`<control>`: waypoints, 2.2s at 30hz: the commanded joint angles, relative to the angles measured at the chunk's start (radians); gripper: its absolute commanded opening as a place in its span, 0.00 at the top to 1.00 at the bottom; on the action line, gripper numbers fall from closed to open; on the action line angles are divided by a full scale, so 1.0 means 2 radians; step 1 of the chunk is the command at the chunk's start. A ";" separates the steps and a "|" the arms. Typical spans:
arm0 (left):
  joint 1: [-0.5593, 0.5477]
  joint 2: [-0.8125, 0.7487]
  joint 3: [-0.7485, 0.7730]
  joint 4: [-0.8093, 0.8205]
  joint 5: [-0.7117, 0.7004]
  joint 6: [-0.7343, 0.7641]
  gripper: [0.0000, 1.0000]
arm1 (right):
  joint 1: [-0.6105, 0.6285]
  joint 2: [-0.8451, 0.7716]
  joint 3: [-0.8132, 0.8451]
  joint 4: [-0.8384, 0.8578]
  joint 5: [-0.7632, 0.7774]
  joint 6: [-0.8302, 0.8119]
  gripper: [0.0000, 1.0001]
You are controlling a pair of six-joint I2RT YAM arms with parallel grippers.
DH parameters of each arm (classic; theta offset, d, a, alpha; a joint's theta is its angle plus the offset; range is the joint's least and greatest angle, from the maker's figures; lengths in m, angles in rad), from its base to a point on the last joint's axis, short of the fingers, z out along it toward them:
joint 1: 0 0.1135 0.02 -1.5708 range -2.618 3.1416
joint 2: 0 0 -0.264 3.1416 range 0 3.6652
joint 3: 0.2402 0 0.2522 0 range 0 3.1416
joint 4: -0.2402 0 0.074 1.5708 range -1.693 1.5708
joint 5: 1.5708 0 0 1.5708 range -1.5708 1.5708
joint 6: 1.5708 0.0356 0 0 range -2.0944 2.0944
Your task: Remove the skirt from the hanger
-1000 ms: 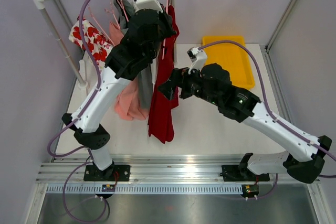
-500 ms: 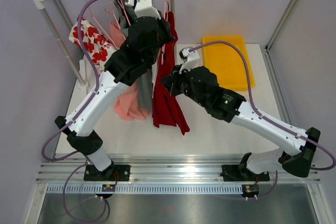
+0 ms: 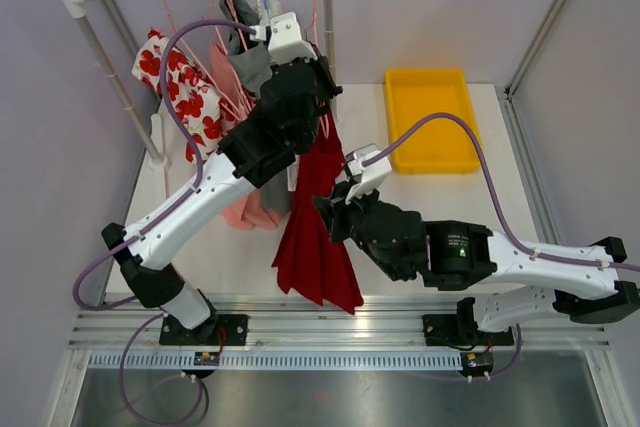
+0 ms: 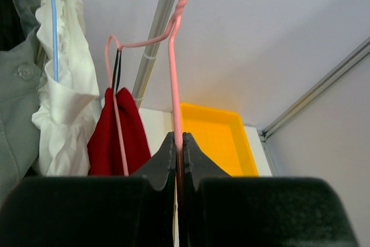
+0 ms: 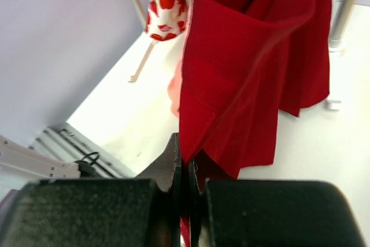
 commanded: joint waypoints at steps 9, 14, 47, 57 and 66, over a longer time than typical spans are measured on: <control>0.029 -0.014 0.196 -0.099 0.046 0.039 1.00 | 0.079 -0.007 -0.061 0.011 0.127 0.046 1.00; 0.019 -0.143 0.039 -0.202 0.158 -0.084 1.00 | -0.013 -0.006 -0.058 0.044 0.066 -0.007 1.00; -0.131 -0.234 0.097 -0.429 0.301 -0.185 1.00 | -0.601 0.270 0.526 -0.114 -0.107 -0.173 1.00; -0.131 -0.239 0.042 -0.418 0.163 -0.154 1.00 | -0.656 0.395 0.607 -0.061 -0.198 -0.153 1.00; -0.065 -0.103 0.161 -0.381 0.096 -0.060 1.00 | -0.657 0.387 0.371 -0.070 -0.303 -0.086 0.01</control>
